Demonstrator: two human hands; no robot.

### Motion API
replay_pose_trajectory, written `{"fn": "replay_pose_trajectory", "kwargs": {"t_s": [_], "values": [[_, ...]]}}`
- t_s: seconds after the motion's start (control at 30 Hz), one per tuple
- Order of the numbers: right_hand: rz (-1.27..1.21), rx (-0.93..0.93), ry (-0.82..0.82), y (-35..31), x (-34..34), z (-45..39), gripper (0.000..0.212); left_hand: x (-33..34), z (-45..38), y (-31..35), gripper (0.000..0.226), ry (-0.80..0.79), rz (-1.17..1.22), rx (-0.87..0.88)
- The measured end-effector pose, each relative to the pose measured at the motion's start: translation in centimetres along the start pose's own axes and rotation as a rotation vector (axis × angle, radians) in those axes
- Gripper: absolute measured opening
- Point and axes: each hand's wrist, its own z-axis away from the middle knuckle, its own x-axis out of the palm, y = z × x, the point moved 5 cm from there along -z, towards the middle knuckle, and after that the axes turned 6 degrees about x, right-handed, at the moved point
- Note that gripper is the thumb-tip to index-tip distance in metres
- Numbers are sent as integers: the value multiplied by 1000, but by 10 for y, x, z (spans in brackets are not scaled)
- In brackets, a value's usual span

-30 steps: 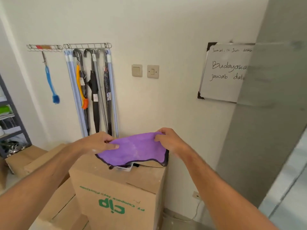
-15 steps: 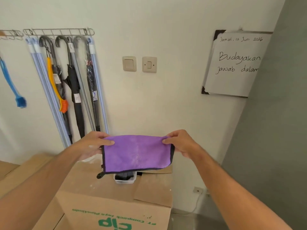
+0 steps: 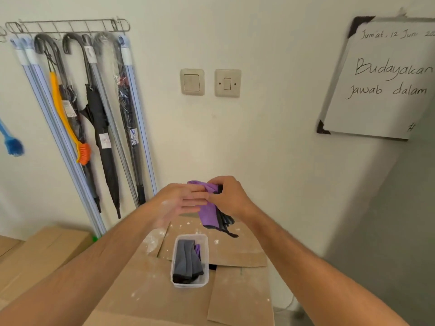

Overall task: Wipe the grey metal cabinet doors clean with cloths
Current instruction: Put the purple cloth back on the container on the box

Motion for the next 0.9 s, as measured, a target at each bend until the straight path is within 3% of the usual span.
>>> {"fn": "replay_pose_trajectory", "kwargs": {"t_s": [0.07,0.13,0.2,0.23,0.3,0.4,0.53,0.63,0.77,0.9], "values": [[-25,20,6,-1,2,-11,22,-20,-12,-8,34,50,-154,55],[-94,108,-24,0,9,-21,33,-43,-27,-32,65,88,-199,11],[-274,228,-141,8,22,-29,35,-54,-34,-61,102,9,-84,-123],[-376,290,-197,12,28,-31,35,-57,-36,-75,106,-67,16,-188],[-490,407,-224,28,36,-35,36,-58,-36,-94,85,-188,195,-258],[-386,533,-168,62,48,-34,30,-57,-36,-107,48,-240,345,-302],[-248,651,-151,98,81,-23,25,-62,-36,-142,38,-138,243,-468],[-145,693,-166,121,105,-18,41,-60,-31,-174,30,-132,183,-556],[151,608,-158,149,128,-14,64,-50,-30,-204,42,-176,25,-521],[269,487,-66,159,147,-3,67,-45,-34,-209,63,-246,-507,-281]]}}
